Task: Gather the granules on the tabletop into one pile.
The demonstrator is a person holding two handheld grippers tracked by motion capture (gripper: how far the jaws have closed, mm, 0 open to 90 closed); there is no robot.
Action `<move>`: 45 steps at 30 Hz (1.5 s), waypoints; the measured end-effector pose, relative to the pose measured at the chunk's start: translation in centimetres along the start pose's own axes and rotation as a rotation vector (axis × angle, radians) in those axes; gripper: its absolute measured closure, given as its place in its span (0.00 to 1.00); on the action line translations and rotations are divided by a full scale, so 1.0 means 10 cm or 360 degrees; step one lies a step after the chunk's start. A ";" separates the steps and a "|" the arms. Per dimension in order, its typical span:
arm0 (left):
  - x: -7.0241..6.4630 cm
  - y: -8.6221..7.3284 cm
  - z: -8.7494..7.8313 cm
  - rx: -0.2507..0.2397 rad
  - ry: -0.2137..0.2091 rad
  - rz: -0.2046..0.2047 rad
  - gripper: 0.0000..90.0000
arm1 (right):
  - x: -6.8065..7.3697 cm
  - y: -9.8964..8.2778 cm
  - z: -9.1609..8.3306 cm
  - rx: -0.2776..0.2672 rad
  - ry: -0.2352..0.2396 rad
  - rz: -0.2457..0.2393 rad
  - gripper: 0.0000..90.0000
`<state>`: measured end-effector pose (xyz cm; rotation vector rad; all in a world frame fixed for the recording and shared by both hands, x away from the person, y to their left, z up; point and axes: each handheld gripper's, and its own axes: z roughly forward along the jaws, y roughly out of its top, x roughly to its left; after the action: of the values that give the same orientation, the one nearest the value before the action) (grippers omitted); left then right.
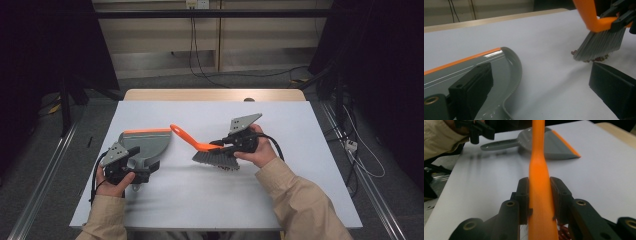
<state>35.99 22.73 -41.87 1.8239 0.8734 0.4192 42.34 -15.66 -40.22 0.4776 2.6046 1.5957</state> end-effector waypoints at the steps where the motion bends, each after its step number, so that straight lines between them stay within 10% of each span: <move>1: -0.01 0.00 0.00 -0.0006 -0.0001 -0.0007 0.06 | -0.01 0.02 -0.04 -0.0005 -0.0020 -0.0010 0.79; 24: -0.01 0.01 0.01 0.0009 -0.0010 0.0019 0.06 | -0.12 -0.40 -0.59 0.0114 -0.0688 0.0223 0.79; 31: -0.02 0.01 0.00 0.0001 -0.0010 0.0016 0.06 | -0.05 -0.53 -0.58 0.0110 -0.0792 0.0373 0.79; 45: -0.02 0.02 0.01 -0.0001 -0.0021 0.0024 0.06 | 0.10 -0.37 -0.54 0.0432 -0.0935 0.0560 0.73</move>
<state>35.96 22.52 -41.70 1.8314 0.8511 0.4167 39.41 -21.55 -40.77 1.2609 2.3494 0.9443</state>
